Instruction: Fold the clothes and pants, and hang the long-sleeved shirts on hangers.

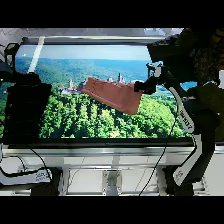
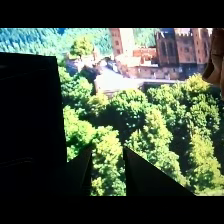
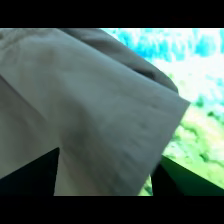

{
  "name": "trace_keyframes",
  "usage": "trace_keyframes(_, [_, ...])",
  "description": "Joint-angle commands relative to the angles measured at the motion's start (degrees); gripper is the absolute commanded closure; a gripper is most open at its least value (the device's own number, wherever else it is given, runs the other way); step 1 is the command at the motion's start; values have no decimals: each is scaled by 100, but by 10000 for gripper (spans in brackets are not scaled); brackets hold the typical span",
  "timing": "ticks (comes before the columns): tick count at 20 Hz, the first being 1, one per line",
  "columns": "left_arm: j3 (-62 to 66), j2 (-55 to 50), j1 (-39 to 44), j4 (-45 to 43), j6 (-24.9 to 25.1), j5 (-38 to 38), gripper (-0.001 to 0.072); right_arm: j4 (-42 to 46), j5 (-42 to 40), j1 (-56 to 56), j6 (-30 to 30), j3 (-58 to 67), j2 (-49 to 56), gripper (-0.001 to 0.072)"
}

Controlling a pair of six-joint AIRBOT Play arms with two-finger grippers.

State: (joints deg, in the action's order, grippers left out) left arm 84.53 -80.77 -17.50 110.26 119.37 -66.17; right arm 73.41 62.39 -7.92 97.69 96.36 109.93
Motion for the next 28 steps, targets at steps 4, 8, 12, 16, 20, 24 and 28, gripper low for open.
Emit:
trace_keyframes(4, [-4,4,4,-2,0,-4,497,-935,-555,4,-221,9,450,163])
trace_keyframes(8, [-4,2,4,-2,0,-2,496,-1344,-671,-31,-433,11,592,526])
trace_keyframes(12, [-4,2,4,-2,0,-2,497,-841,-546,42,-254,201,551,712])
trace_keyframes(16, [-4,2,4,0,0,-2,497,745,142,369,627,223,254,712])
trace_keyframes(20, [-4,2,9,0,-2,-2,497,2022,1526,925,822,221,-70,712])
trace_keyframes(24, [-7,-33,109,-4,-4,-4,497,3195,2929,1515,807,219,-417,712])
trace_keyframes(28, [-9,-203,269,-2,-7,-7,497,3904,4153,2216,476,219,-793,712])
